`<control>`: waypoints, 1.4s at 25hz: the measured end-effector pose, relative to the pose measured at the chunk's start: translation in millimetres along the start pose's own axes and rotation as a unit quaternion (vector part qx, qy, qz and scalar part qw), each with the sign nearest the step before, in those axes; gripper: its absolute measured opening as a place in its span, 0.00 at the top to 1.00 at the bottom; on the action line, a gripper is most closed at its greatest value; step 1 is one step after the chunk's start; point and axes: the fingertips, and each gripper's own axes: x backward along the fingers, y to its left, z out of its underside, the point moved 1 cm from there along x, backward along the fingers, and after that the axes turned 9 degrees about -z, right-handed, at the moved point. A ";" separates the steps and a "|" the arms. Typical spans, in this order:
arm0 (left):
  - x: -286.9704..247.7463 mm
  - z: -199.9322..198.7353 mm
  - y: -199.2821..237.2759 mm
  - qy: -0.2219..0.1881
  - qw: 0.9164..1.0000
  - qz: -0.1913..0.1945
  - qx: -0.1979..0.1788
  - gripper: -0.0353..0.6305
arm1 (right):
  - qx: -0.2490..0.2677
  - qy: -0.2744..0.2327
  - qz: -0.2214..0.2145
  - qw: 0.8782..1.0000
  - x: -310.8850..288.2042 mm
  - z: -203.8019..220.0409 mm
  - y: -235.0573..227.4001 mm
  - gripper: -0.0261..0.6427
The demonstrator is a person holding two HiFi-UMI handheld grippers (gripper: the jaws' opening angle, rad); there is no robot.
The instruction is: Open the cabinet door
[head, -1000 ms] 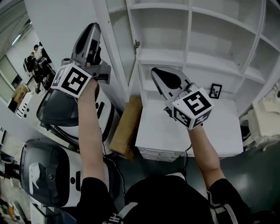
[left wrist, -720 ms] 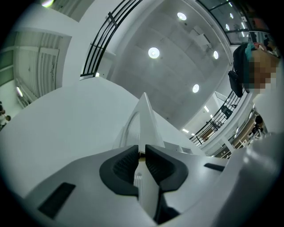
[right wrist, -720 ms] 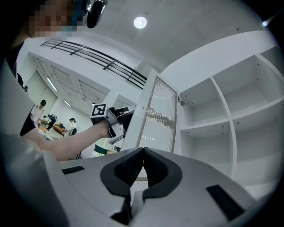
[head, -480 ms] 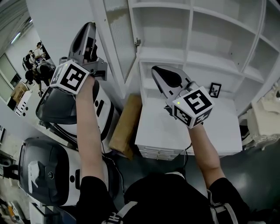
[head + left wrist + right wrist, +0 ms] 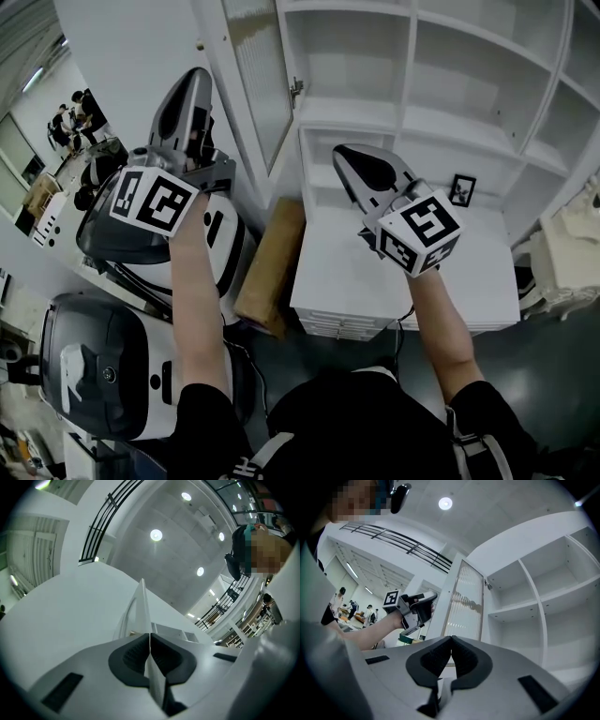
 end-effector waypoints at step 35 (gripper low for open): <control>67.3 194.9 -127.4 0.178 0.980 0.093 -0.014 0.91 | 0.024 -0.003 0.073 0.997 86.6 40.0 -22.8 0.94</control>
